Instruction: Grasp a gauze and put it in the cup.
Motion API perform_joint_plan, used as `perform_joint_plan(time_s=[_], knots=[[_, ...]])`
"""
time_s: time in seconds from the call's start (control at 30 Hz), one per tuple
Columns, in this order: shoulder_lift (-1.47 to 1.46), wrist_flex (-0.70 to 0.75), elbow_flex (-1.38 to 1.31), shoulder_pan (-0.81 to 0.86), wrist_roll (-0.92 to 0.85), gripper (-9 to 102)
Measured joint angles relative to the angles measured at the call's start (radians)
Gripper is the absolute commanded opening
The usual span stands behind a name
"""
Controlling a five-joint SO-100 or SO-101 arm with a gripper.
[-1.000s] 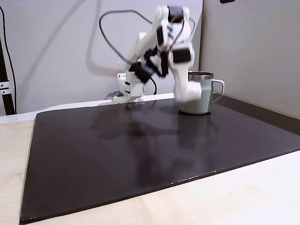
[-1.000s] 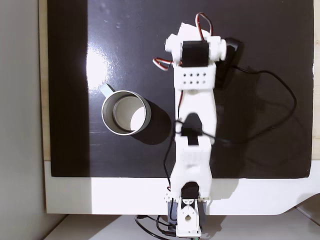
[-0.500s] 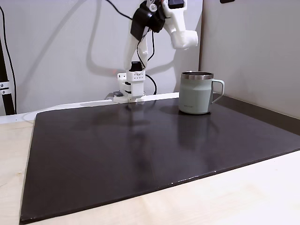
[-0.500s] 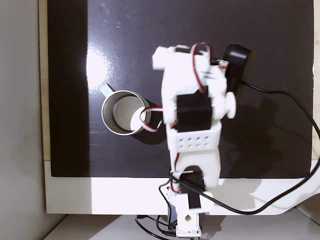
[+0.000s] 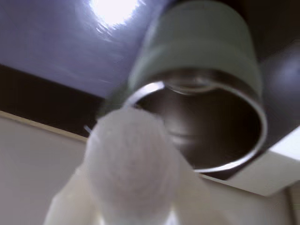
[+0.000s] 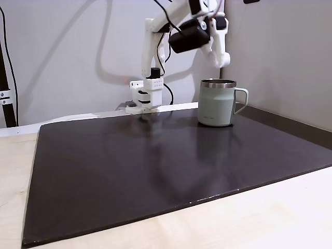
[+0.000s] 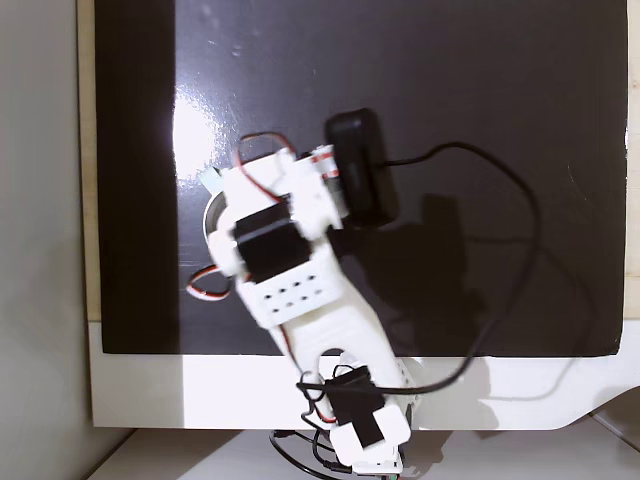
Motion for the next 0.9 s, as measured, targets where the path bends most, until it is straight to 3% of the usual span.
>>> perform_joint_plan(time_s=[0.23, 0.5, 0.7, 0.9], knots=[[0.008, 0.002, 0.114, -0.135, 0.000, 0], [0.018, 0.002, 0.158, -0.146, -0.002, 0], [0.025, 0.002, 0.164, -0.132, -0.006, 30], [0.034, 0.002, 0.181, -0.133, -0.017, 34]])
